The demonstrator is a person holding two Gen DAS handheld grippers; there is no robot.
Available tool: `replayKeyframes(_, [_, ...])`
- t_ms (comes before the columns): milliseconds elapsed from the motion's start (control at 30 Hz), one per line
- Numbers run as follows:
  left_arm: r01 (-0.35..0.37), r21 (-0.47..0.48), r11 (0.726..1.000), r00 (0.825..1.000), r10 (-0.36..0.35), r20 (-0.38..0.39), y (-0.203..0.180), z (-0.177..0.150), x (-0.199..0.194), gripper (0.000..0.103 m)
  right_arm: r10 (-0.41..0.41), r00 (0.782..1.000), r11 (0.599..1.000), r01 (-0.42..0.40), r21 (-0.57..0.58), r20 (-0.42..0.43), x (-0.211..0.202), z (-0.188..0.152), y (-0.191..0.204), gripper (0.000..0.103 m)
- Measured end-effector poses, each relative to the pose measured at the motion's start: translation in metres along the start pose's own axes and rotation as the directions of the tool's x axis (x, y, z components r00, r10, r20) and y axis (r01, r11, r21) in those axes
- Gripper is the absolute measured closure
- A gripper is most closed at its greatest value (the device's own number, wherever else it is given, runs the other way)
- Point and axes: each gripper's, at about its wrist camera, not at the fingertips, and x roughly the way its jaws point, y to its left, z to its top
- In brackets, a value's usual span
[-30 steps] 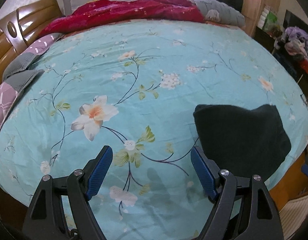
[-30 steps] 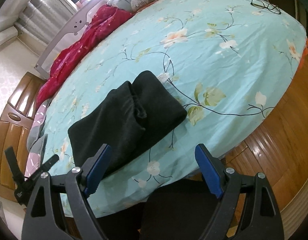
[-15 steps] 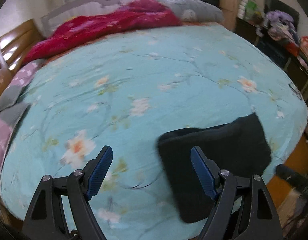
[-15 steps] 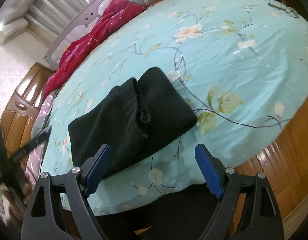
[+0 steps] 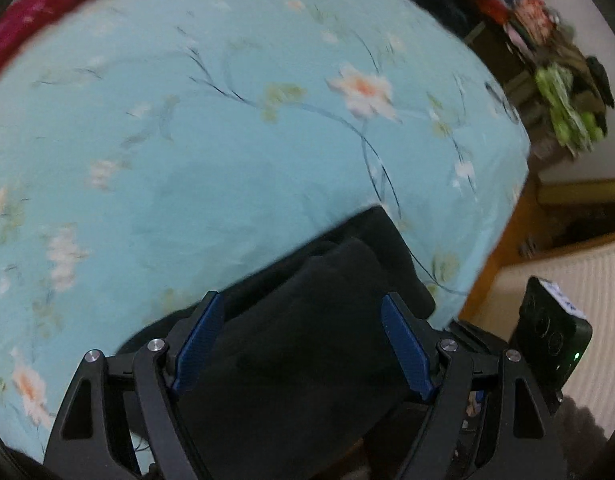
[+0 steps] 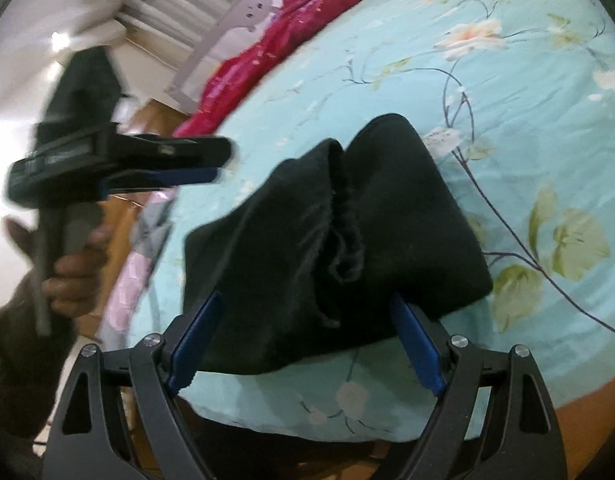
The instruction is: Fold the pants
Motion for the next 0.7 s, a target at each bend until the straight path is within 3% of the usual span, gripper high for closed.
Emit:
replayKeyframes(100, [0.031, 0.057, 0.998, 0.999, -0.029, -0.042, -0.007, 0.000, 0.022, 0.022, 0.056, 0.998, 0.998, -0.057, 0.038, 0.018, -0.003, -0.004, -0.011, 0.027])
replayKeyframes(133, [0.024, 0.069, 0.997, 0.999, -0.021, -0.041, -0.008, -0.002, 0.028, 0.030, 0.068, 0.997, 0.996, -0.070, 0.052, 0.025, -0.003, -0.006, -0.014, 0.030])
replayKeyframes(167, [0.016, 0.084, 0.996, 0.999, -0.013, -0.044, -0.008, -0.005, 0.033, 0.046, 0.075, 0.997, 0.995, -0.077, 0.059, 0.025, -0.002, -0.006, -0.016, 0.041])
replayKeyframes(200, [0.009, 0.103, 0.995, 0.999, -0.004, -0.044, -0.009, -0.009, 0.037, 0.049, 0.049, 0.999, 0.998, -0.050, 0.047, 0.019, 0.001, -0.007, -0.016, 0.056])
replayKeyframes(300, [0.051, 0.105, 0.993, 0.998, -0.053, 0.019, -0.008, -0.021, 0.016, 0.064, 0.018, 1.000, 1.000, -0.018, 0.022, -0.021, 0.004, -0.004, -0.012, 0.071])
replayKeyframes(367, [0.121, 0.095, 0.988, 0.987, -0.130, 0.093, -0.010, -0.027, -0.013, 0.065, 0.046, 0.999, 0.999, -0.046, 0.023, -0.017, -0.008, 0.002, -0.005, 0.072])
replayKeyframes(467, [0.149, 0.140, 0.979, 0.966, -0.174, 0.193, -0.024, -0.025, -0.044, 0.062, 0.092, 0.995, 0.996, -0.092, 0.006, 0.041, -0.037, 0.011, 0.003, 0.073])
replayKeyframes(533, [0.105, 0.144, 0.984, 0.968, -0.134, 0.211, -0.039, -0.015, -0.038, 0.059, 0.093, 0.991, 0.995, -0.096, 0.029, 0.100, -0.053, 0.021, -0.003, 0.073])
replayKeyframes(600, [0.021, 0.148, 0.989, 0.981, -0.049, 0.188, -0.047, -0.004, -0.008, 0.055, 0.044, 0.994, 0.998, -0.049, 0.049, 0.105, -0.051, 0.026, -0.016, 0.073])
replayKeyframes(667, [-0.061, 0.119, 0.991, 0.994, 0.050, 0.095, -0.044, 0.004, 0.037, 0.052, -0.001, 0.999, 0.997, -0.002, 0.074, 0.048, -0.034, 0.024, -0.032, 0.073])
replayKeyframes(700, [-0.061, 0.083, 0.995, 0.995, 0.055, 0.080, -0.039, 0.003, 0.050, 0.050, -0.045, 0.999, 0.994, 0.045, 0.101, 0.003, -0.024, 0.019, -0.042, 0.072])
